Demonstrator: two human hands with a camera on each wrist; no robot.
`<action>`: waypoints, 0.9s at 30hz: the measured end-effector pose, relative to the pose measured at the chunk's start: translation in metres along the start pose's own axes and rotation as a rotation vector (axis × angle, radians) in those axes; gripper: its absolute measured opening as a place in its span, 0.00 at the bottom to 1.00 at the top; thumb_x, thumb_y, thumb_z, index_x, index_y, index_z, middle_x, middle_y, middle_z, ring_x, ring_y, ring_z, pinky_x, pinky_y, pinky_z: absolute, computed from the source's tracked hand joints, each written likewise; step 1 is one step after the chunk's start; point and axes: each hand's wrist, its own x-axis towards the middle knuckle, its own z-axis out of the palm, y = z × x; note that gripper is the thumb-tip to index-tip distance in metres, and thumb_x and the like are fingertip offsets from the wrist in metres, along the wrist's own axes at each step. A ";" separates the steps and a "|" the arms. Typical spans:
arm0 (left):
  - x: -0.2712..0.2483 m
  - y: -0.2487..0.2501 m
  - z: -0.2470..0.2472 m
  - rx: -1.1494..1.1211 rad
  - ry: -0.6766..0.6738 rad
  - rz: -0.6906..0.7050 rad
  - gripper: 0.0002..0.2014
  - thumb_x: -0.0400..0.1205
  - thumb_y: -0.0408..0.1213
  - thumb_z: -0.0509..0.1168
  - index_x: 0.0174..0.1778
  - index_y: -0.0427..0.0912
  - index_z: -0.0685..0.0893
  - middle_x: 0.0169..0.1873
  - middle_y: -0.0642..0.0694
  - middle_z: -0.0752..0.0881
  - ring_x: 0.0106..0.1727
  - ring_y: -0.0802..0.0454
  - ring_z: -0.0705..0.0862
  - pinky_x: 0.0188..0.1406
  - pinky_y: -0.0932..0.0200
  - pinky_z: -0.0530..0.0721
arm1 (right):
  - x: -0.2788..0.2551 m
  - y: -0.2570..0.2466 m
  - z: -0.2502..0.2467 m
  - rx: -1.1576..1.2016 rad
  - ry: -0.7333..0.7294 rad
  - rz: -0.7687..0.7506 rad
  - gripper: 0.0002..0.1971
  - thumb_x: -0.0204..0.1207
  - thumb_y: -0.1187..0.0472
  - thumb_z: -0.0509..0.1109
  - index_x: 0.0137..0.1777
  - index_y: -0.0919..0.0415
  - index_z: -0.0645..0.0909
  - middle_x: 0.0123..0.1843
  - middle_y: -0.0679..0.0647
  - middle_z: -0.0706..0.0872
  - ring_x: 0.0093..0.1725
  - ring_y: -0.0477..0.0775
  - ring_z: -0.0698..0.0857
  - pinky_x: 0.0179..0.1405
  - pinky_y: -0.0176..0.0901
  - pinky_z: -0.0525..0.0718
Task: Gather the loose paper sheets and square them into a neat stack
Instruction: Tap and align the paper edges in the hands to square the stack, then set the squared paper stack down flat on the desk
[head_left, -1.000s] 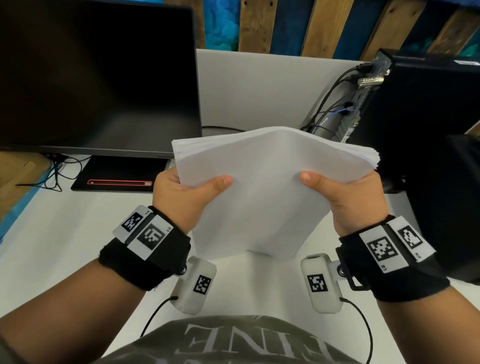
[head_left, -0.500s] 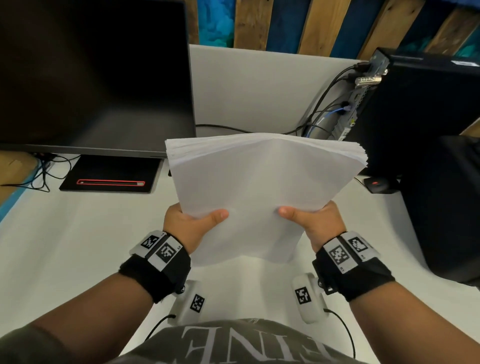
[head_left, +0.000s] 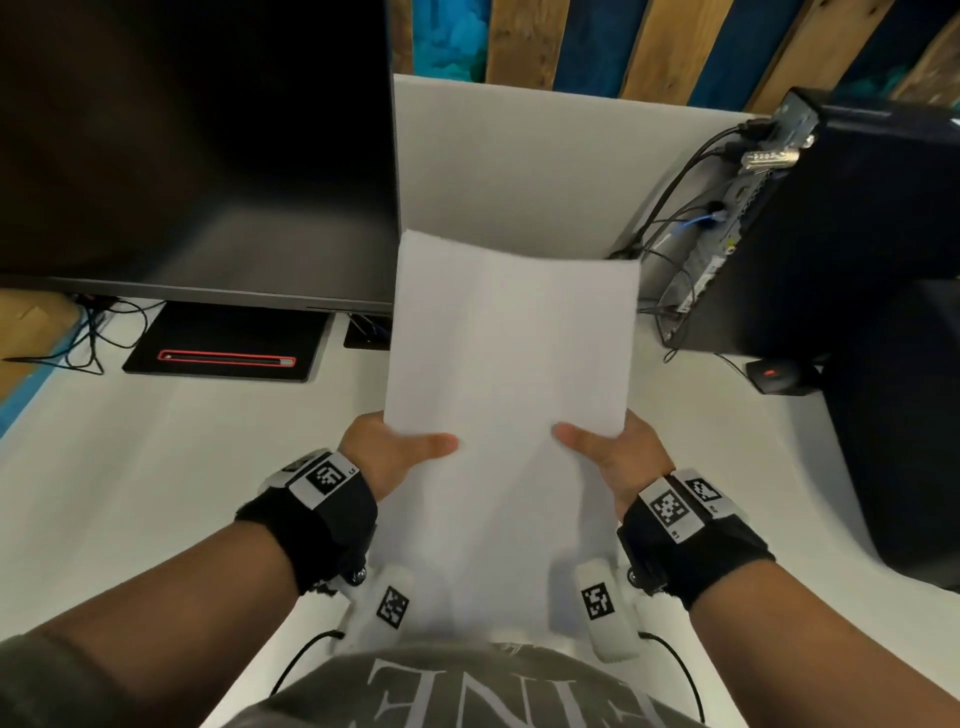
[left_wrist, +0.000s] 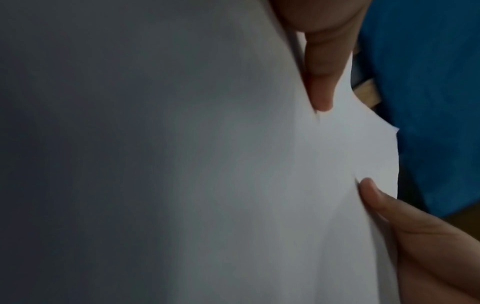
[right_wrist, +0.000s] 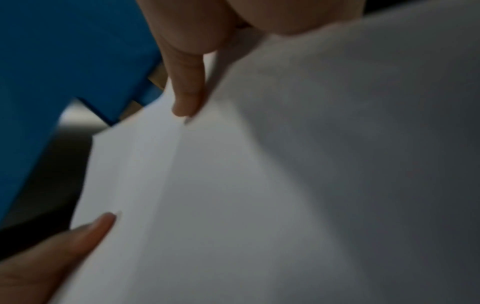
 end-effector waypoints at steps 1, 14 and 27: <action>0.001 -0.007 0.000 0.004 -0.008 -0.050 0.10 0.65 0.35 0.79 0.38 0.45 0.85 0.42 0.43 0.89 0.48 0.42 0.87 0.57 0.50 0.83 | 0.004 0.009 0.002 -0.025 -0.023 0.045 0.18 0.61 0.60 0.82 0.51 0.53 0.84 0.54 0.56 0.90 0.55 0.60 0.87 0.61 0.57 0.82; 0.044 -0.078 -0.012 0.344 -0.056 -0.414 0.58 0.33 0.61 0.77 0.62 0.39 0.83 0.59 0.39 0.87 0.59 0.40 0.85 0.66 0.47 0.80 | 0.022 0.058 0.033 -0.530 -0.022 0.443 0.24 0.82 0.60 0.58 0.74 0.73 0.65 0.74 0.66 0.72 0.73 0.65 0.72 0.68 0.46 0.70; 0.065 -0.053 0.005 0.572 0.039 -0.251 0.18 0.75 0.38 0.63 0.61 0.38 0.75 0.49 0.43 0.83 0.46 0.41 0.81 0.49 0.54 0.79 | 0.043 0.048 0.036 -0.686 0.060 0.441 0.28 0.81 0.55 0.59 0.77 0.70 0.60 0.75 0.67 0.72 0.73 0.67 0.72 0.71 0.50 0.69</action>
